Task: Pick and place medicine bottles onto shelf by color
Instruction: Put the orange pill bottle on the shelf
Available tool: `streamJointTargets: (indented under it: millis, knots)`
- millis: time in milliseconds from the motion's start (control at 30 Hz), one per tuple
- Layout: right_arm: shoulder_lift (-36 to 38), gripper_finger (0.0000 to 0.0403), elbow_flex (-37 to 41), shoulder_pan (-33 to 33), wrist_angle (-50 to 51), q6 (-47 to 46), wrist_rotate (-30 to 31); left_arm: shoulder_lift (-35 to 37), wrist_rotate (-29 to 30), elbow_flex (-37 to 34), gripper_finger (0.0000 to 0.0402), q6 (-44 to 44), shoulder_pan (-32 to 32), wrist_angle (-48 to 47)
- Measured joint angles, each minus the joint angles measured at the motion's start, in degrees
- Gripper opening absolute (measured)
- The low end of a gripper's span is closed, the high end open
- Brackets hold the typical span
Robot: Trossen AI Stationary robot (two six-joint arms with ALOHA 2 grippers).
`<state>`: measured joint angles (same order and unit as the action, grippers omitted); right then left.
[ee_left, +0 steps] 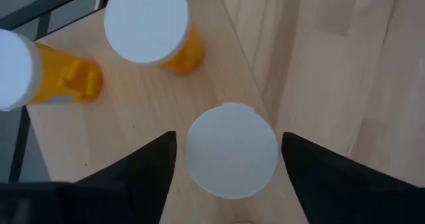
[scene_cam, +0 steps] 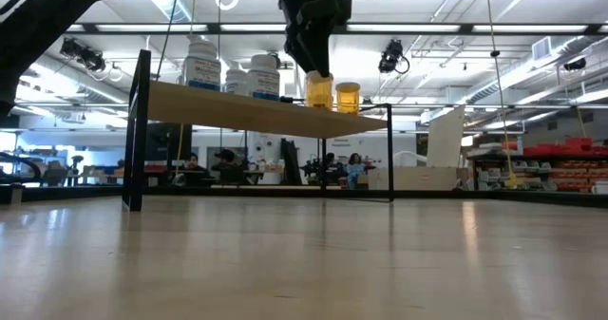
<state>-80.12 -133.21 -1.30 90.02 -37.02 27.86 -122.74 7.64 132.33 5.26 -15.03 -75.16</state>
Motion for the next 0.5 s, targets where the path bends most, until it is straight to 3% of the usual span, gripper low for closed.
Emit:
streamJointTargets:
  millis: [300, 500]
  knots:
    - [0.0, 0.0268, 0.0, 0.0, 0.0, 0.0, 0.0, 0.1, 0.0, 0.0, 0.0220, 0.1, -1.4, -0.3]
    - [0.0, 0.0268, 0.0, 0.0, 0.0, -0.2, 0.0, 0.2, 0.0, 0.1, 0.0220, 0.1, -3.8, -2.1]
